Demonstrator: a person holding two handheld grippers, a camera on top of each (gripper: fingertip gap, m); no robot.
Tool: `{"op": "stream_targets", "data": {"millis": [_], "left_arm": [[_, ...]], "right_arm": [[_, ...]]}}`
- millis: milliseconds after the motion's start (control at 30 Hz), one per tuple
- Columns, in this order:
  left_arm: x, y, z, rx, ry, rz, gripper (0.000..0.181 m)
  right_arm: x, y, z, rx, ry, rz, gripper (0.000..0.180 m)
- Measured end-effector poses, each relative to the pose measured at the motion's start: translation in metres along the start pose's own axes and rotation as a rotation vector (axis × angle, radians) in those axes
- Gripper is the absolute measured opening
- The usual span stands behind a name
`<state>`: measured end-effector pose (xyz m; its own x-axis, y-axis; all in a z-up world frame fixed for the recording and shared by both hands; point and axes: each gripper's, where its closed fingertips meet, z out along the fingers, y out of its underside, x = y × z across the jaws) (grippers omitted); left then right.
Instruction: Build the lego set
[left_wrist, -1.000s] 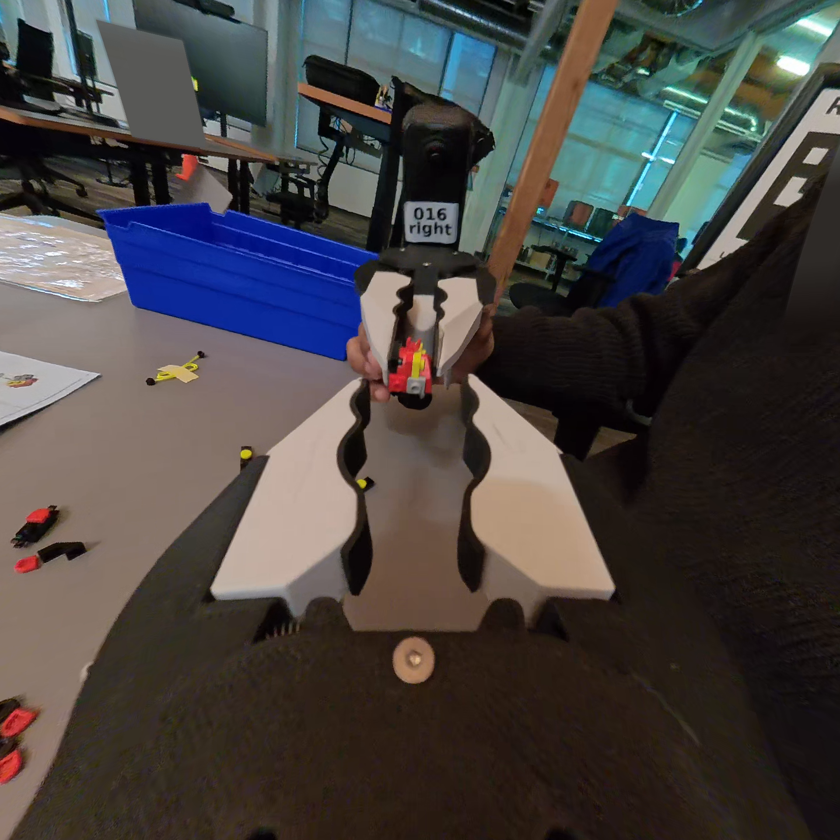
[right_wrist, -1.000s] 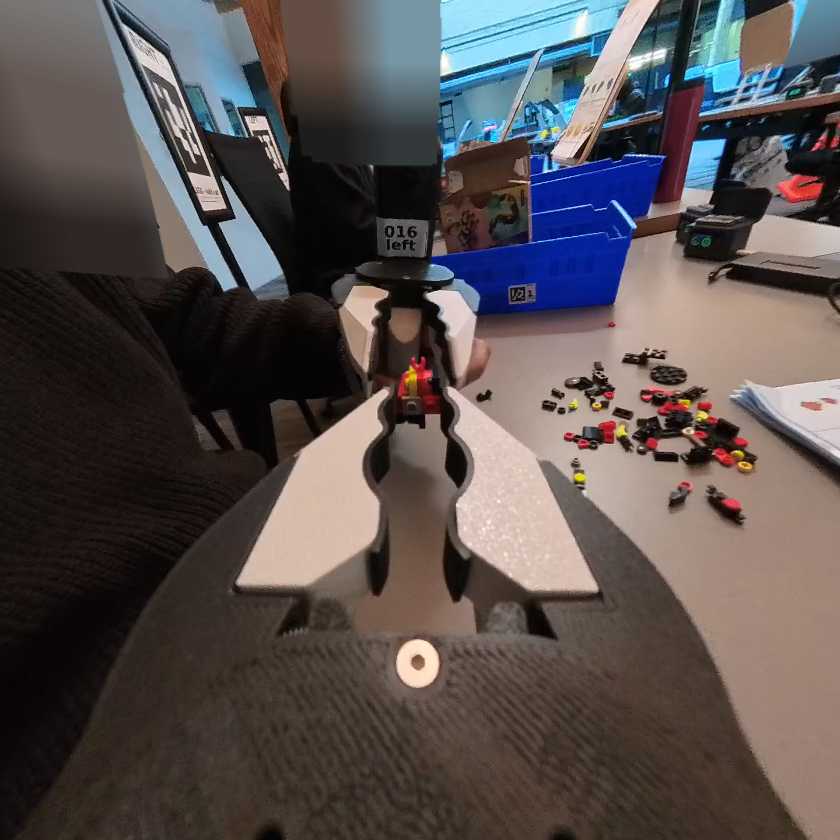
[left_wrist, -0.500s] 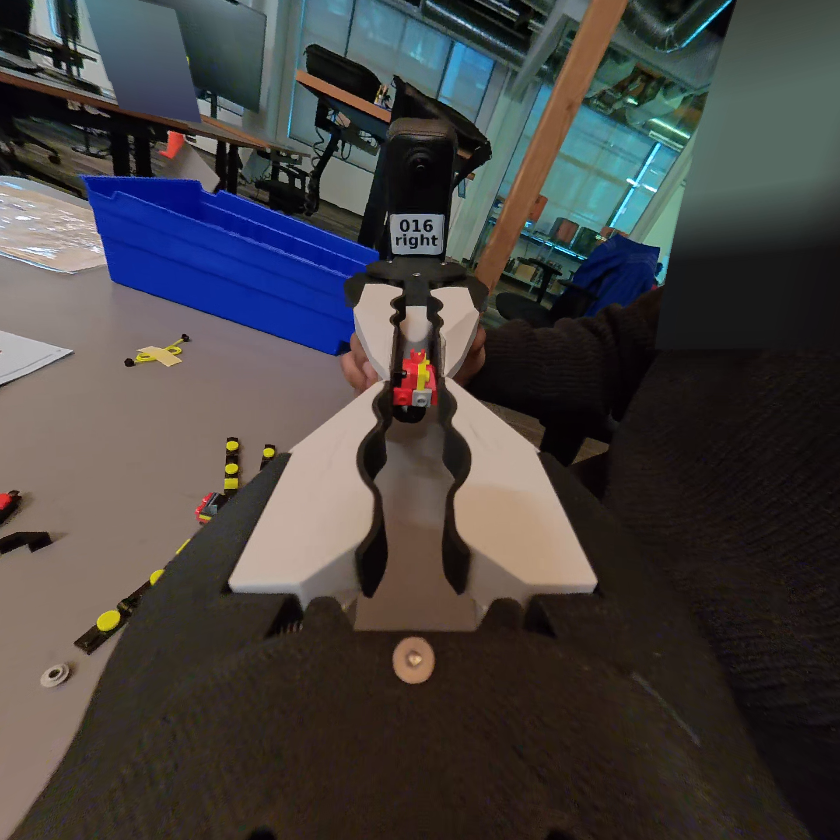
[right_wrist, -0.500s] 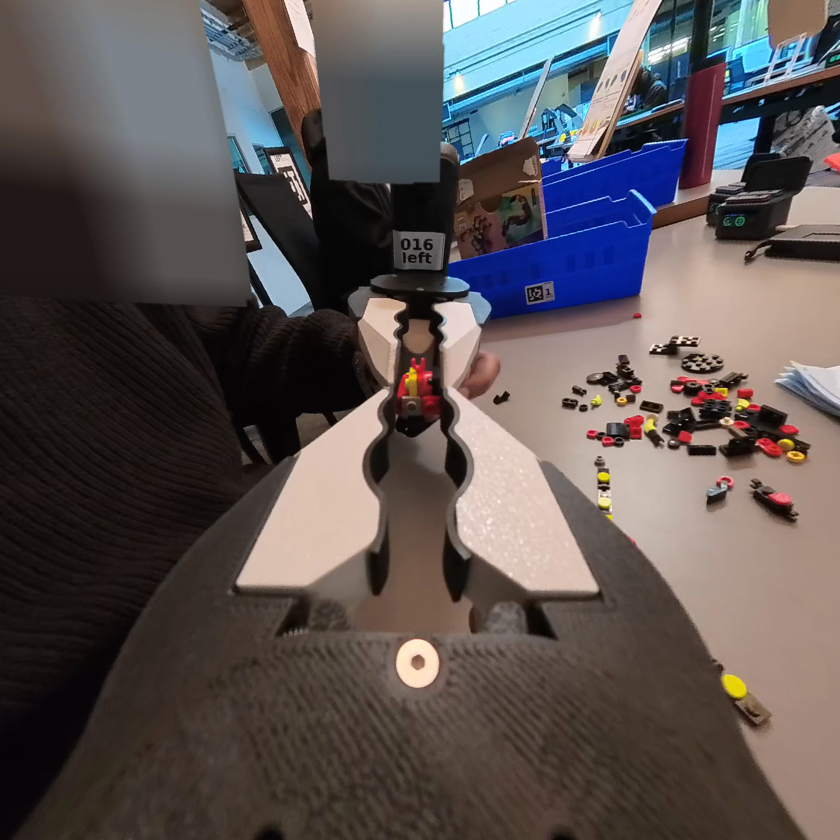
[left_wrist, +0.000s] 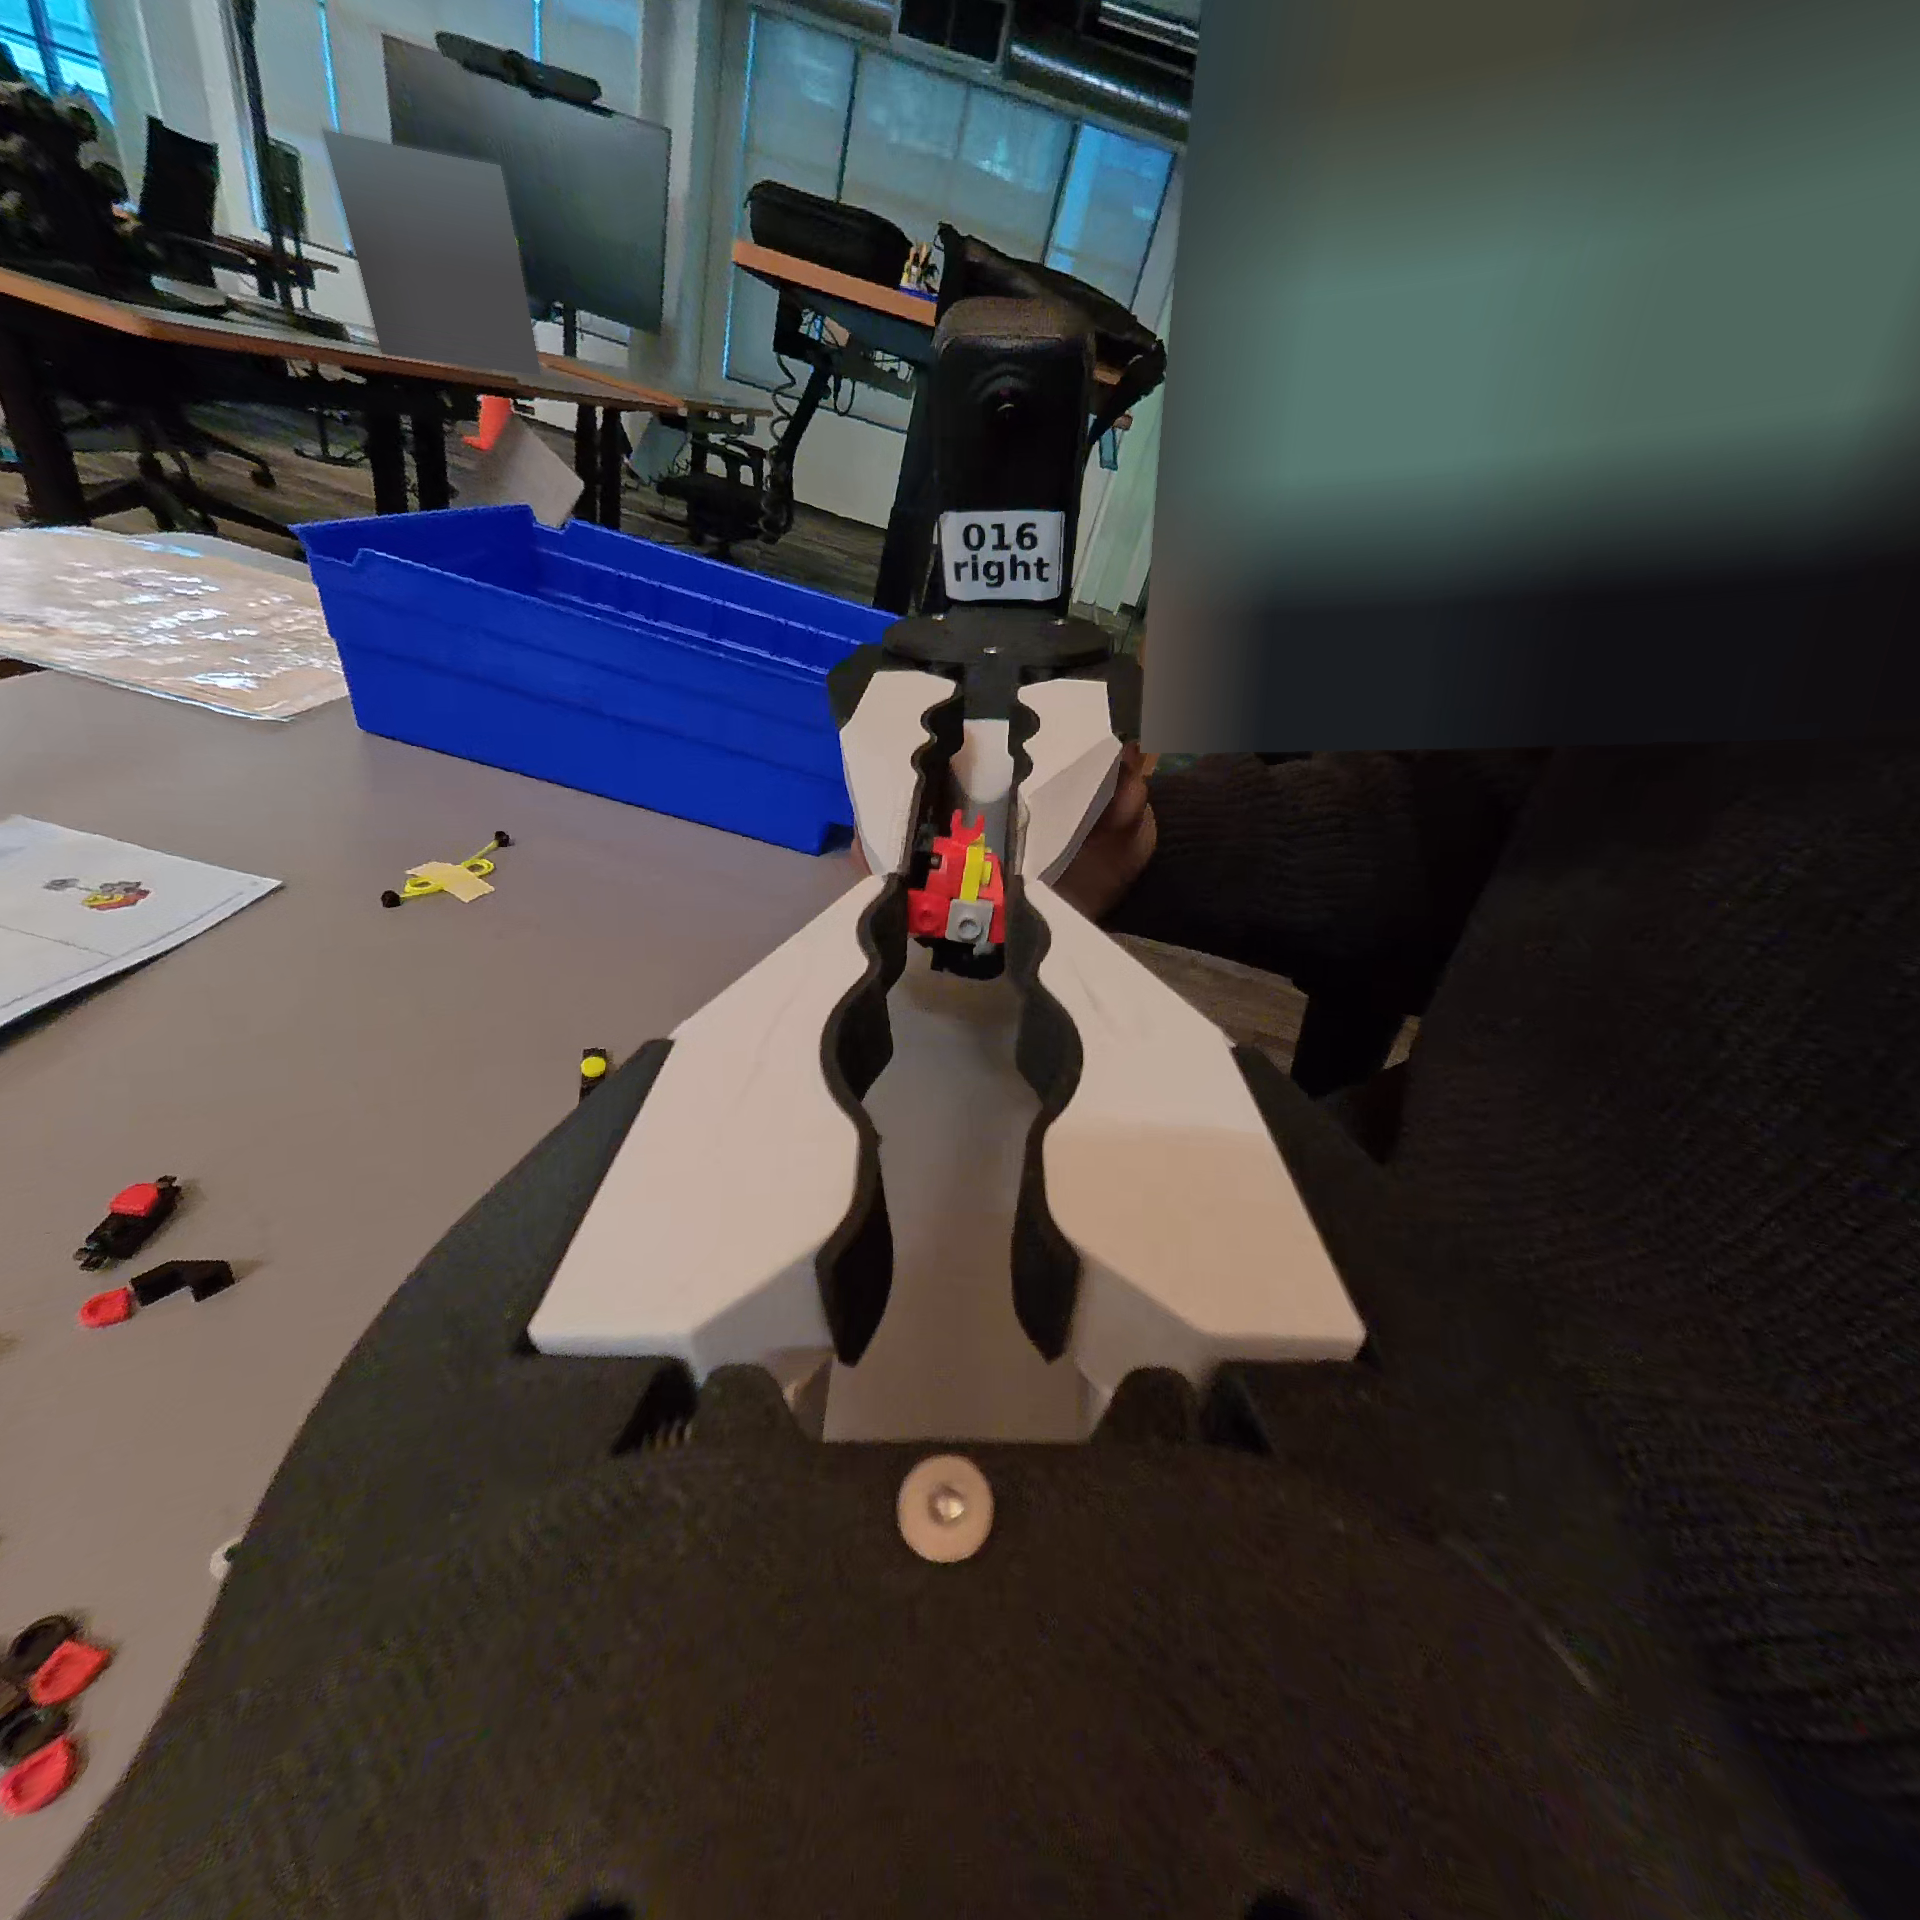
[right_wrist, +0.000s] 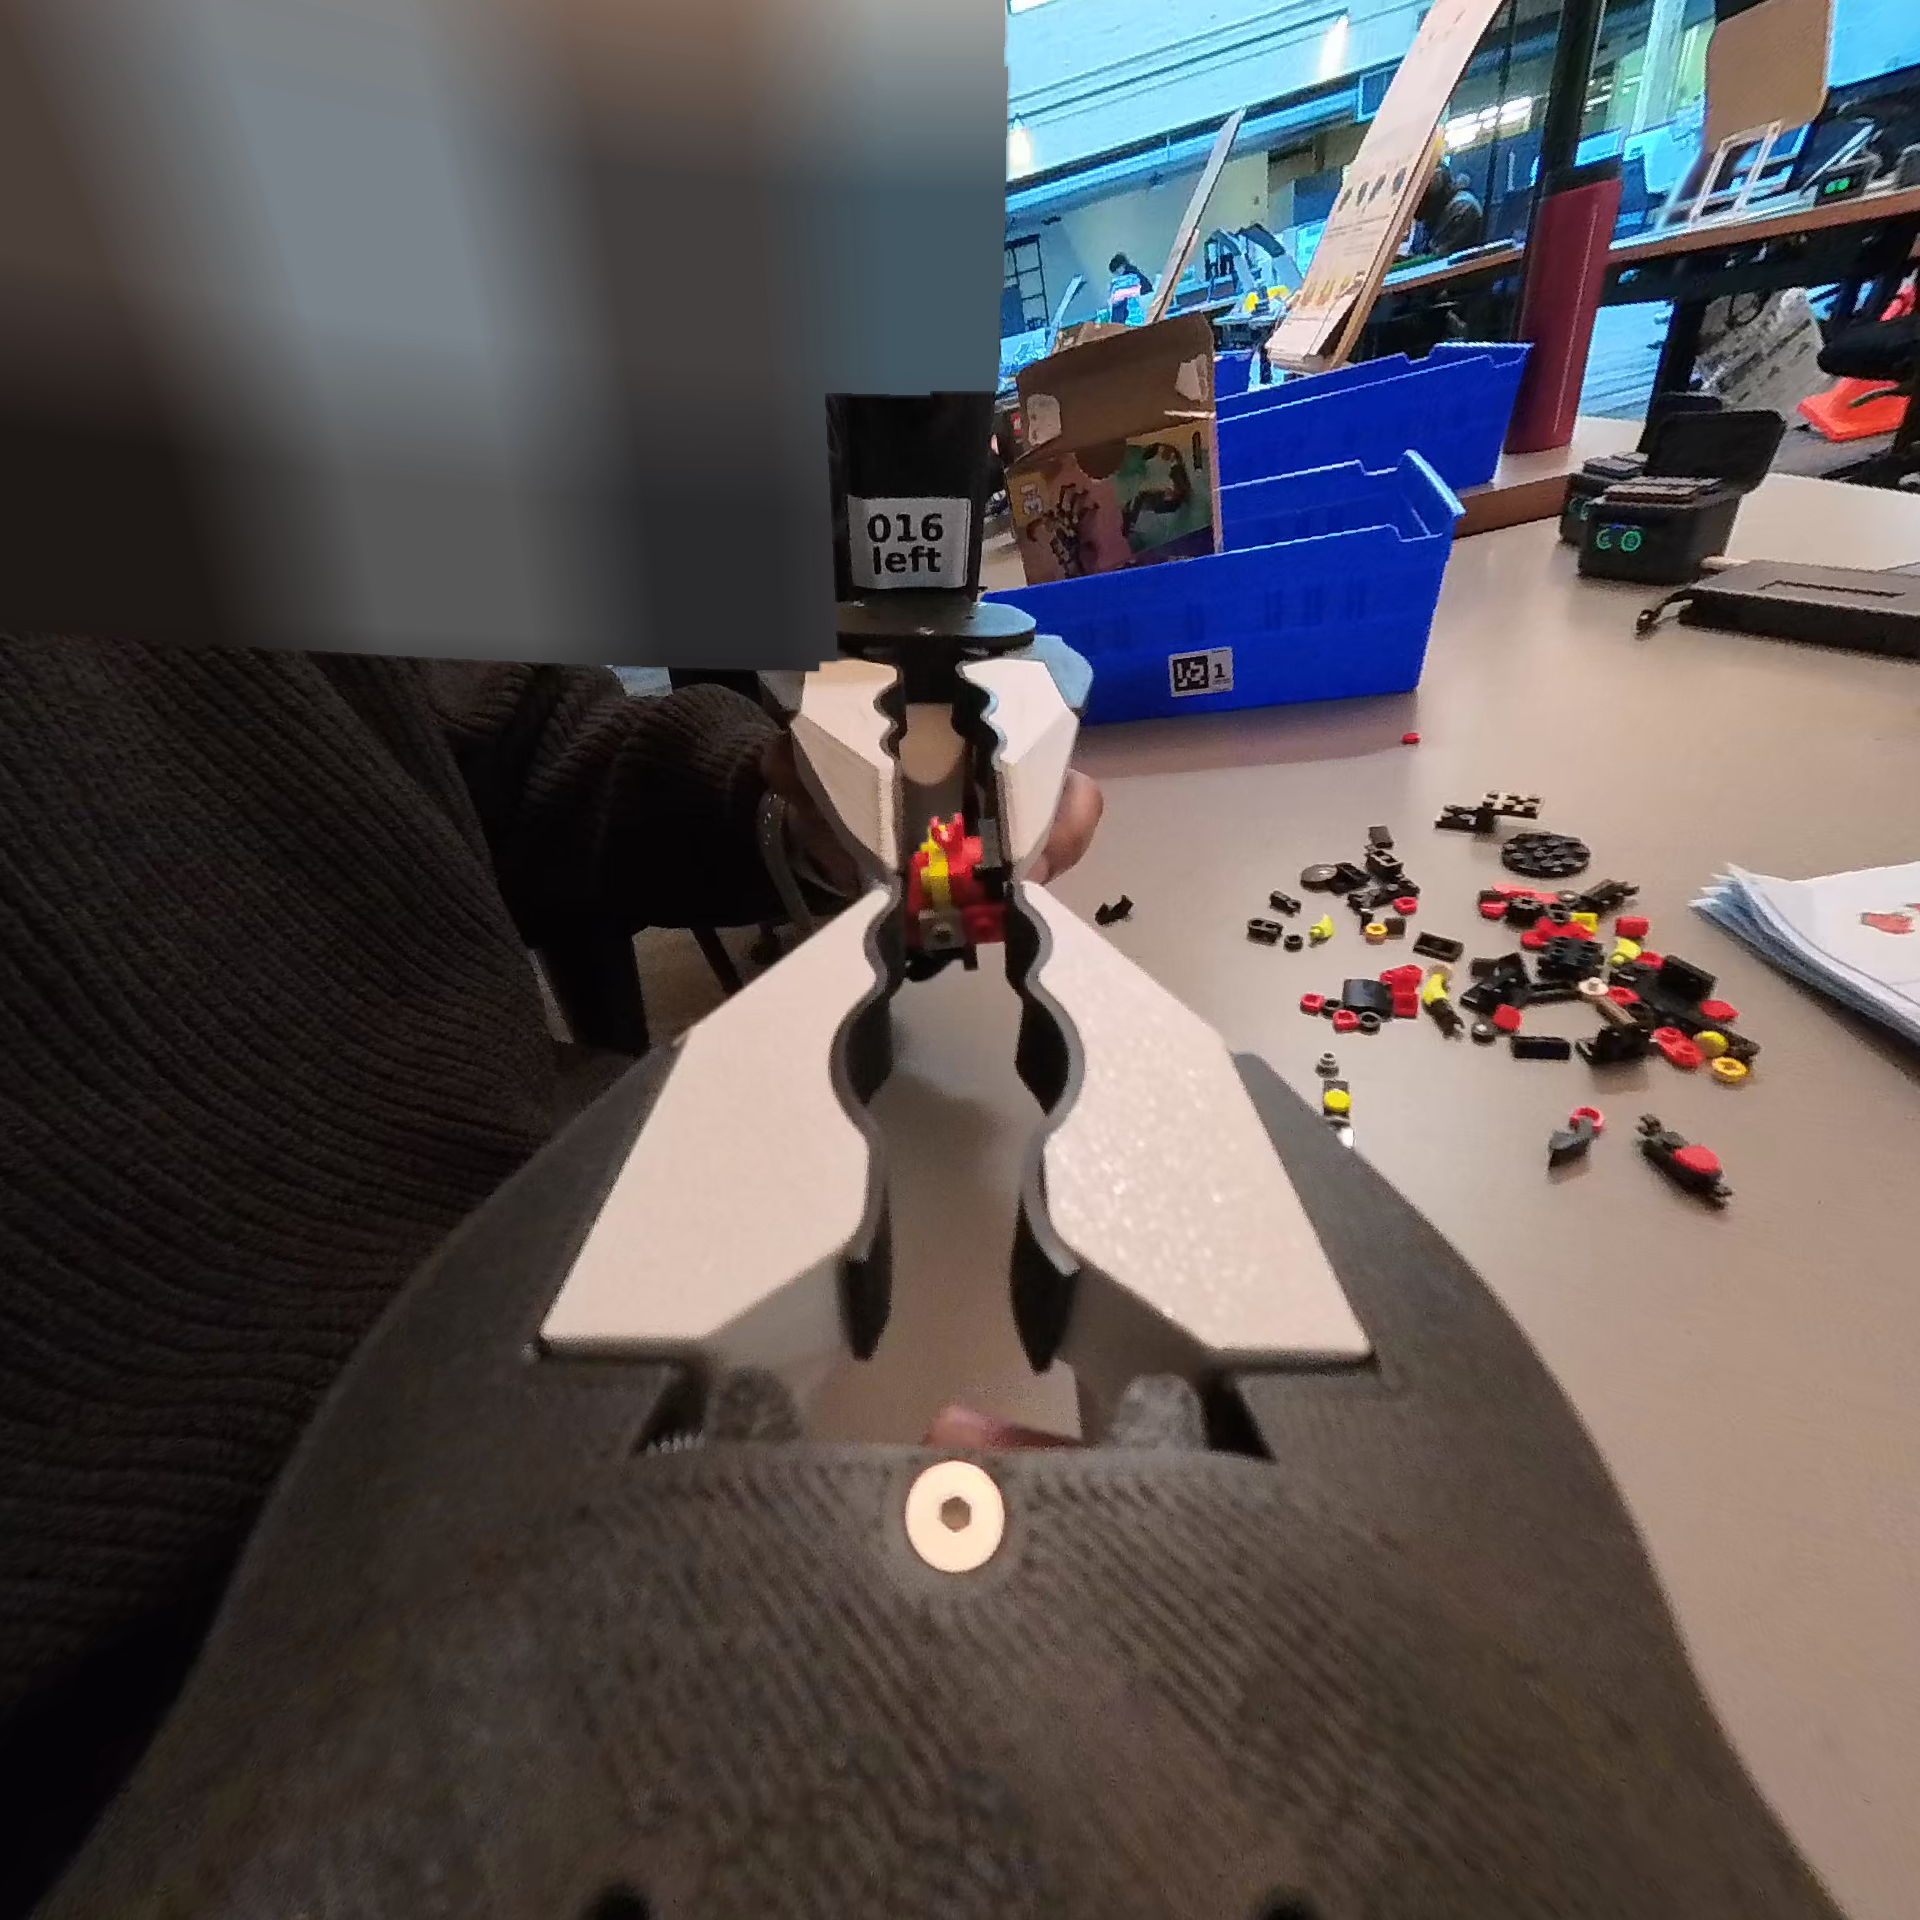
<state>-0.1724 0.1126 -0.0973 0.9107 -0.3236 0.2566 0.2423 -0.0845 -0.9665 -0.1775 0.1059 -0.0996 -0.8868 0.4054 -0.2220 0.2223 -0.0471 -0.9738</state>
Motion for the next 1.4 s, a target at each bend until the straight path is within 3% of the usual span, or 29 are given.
{"op": "stream_targets", "data": {"millis": [300,633,1033,1200,1300,1400], "left_arm": [[-0.005,0.013,0.004,-0.053,0.005,-0.045,0.017],[-0.004,0.003,0.001,0.008,-0.001,-0.045,0.022],[-0.006,0.003,0.003,0.022,-0.037,-0.039,0.012],[-0.012,0.004,0.001,0.025,-0.062,-0.039,0.031],[-0.010,0.003,0.001,0.031,-0.049,-0.042,0.030],[-0.006,0.003,0.001,0.027,-0.027,-0.039,0.017]], "right_arm": [[0.006,0.011,-0.003,-0.072,0.019,-0.001,0.016],[0.009,0.002,-0.006,-0.005,0.018,0.013,0.017],[0.010,-0.004,-0.010,0.056,0.000,0.060,0.017],[0.009,-0.004,-0.007,0.059,-0.007,0.061,0.017],[0.007,-0.002,-0.004,0.051,-0.014,0.062,0.016],[0.007,-0.002,-0.003,0.050,-0.011,0.063,0.016]]}}
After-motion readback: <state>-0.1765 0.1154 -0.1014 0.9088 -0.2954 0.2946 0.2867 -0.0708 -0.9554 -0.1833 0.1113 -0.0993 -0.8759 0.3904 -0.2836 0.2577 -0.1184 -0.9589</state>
